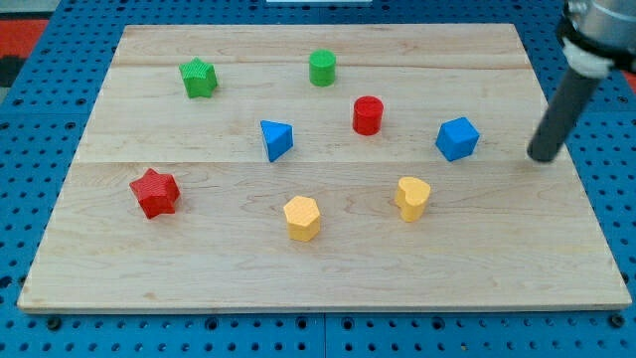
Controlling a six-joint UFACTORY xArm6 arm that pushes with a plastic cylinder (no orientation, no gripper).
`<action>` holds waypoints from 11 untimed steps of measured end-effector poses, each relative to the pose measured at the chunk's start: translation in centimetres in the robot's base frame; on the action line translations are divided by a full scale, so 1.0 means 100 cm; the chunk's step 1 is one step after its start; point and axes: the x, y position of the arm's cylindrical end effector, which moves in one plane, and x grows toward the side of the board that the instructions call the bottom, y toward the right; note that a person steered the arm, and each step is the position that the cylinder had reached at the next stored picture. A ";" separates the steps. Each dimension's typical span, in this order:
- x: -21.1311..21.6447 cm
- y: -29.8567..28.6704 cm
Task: Push the blue cube to the right of the red circle
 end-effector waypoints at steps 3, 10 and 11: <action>0.001 -0.096; -0.073 -0.096; -0.079 -0.069</action>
